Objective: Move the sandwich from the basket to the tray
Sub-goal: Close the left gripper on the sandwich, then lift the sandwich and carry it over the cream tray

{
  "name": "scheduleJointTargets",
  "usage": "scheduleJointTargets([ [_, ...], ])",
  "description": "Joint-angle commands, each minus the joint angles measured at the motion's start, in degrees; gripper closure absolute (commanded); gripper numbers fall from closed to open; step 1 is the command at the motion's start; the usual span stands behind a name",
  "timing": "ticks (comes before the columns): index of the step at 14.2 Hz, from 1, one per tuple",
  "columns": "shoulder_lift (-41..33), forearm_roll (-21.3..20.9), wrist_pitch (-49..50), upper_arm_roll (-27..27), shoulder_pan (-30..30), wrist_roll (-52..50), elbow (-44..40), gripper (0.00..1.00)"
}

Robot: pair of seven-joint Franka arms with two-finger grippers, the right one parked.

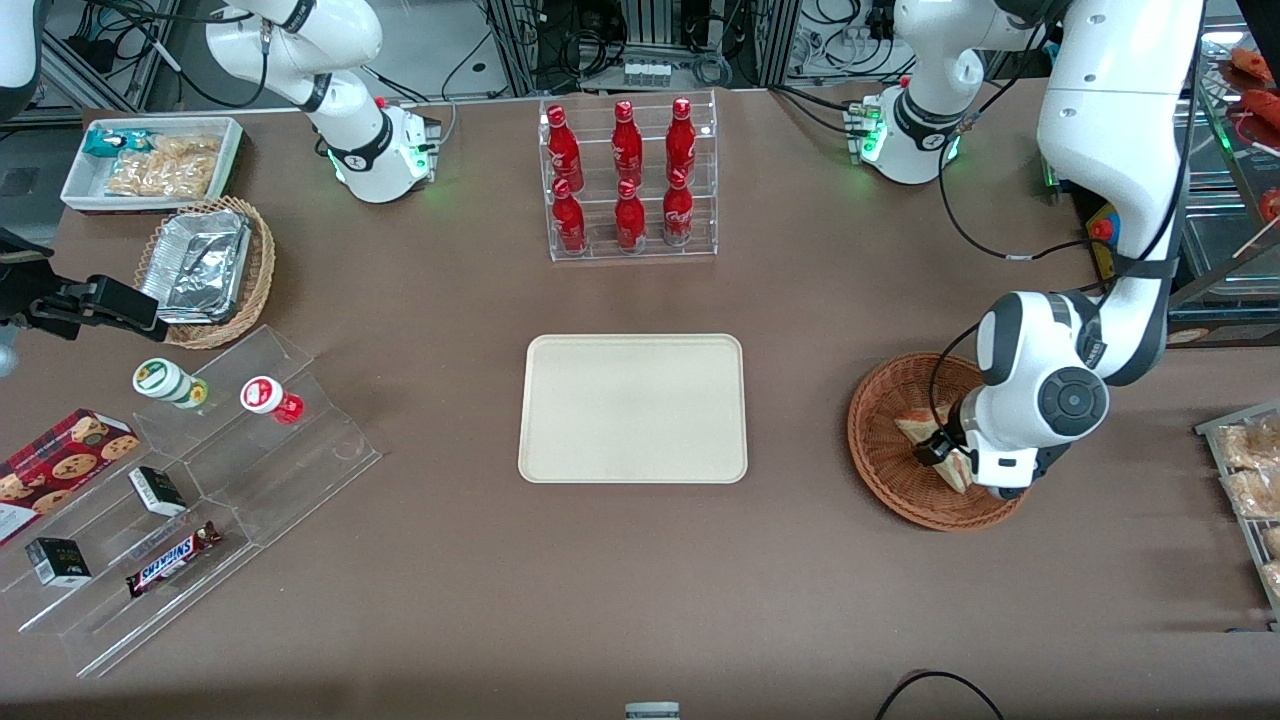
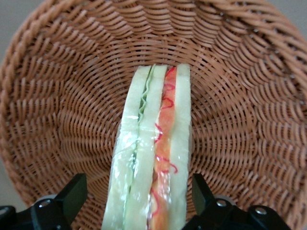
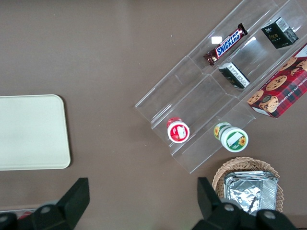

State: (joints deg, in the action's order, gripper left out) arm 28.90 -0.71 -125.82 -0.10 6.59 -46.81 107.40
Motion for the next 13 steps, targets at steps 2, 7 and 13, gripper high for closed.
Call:
scheduleJointTargets([
  [2,-0.2,-0.3,-0.9,0.0,0.3,-0.7,0.3,0.66],
  [7,-2.4,-0.4,9.9,-0.1,4.0,-0.7,-8.8,0.74],
  [13,2.0,-0.2,15.9,-0.9,19.7,-1.4,-22.0,0.69],
])
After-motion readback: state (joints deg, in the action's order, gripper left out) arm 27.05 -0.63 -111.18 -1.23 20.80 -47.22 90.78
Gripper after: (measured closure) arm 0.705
